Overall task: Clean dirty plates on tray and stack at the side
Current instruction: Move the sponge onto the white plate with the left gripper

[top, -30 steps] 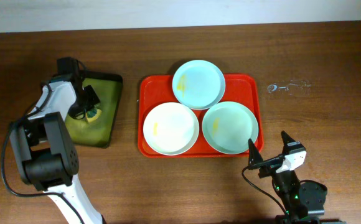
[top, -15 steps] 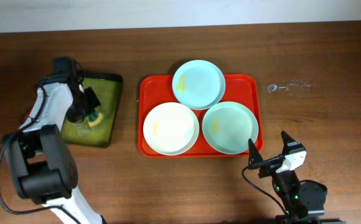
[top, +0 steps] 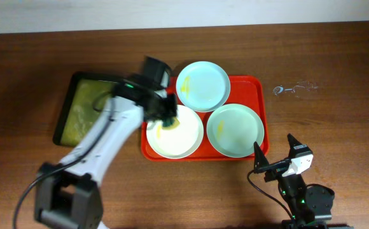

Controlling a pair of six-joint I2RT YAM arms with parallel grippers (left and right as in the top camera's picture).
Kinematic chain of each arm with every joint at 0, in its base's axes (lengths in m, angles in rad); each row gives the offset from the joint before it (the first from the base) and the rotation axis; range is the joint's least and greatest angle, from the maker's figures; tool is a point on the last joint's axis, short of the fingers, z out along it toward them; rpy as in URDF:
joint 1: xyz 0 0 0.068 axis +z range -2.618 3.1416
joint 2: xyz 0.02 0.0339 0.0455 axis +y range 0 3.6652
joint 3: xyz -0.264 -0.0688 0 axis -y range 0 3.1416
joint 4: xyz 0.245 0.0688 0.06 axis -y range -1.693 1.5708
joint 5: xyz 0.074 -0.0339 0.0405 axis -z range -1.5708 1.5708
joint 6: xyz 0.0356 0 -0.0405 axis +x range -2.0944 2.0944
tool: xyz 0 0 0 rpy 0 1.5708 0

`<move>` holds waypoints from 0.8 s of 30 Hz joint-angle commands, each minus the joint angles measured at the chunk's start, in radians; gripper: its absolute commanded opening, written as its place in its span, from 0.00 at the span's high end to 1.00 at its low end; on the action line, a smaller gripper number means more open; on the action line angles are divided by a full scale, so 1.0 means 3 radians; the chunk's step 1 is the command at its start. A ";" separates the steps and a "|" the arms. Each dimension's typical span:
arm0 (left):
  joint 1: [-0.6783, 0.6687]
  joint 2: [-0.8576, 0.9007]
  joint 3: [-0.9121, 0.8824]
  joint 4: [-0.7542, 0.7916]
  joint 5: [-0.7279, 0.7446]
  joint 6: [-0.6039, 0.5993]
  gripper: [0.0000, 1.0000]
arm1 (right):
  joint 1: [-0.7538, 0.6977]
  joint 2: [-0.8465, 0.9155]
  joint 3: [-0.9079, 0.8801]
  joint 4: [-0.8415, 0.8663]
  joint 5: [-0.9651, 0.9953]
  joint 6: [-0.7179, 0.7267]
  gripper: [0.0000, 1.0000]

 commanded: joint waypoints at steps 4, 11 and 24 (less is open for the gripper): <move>-0.0514 0.0544 -0.0432 0.0529 -0.0795 -0.0418 1.00 | 0.0018 -0.0025 -0.0031 -0.0005 0.0031 -0.0020 0.02; -0.0532 0.0819 -0.0437 0.0858 -0.0758 -0.0464 0.69 | 0.0018 -0.0025 -0.0031 -0.0004 0.0031 -0.0022 0.02; -0.0389 -0.0011 -0.0454 0.0617 -0.0731 -0.0463 0.01 | -0.0048 0.1110 0.2024 -0.0612 -0.1307 0.0287 0.02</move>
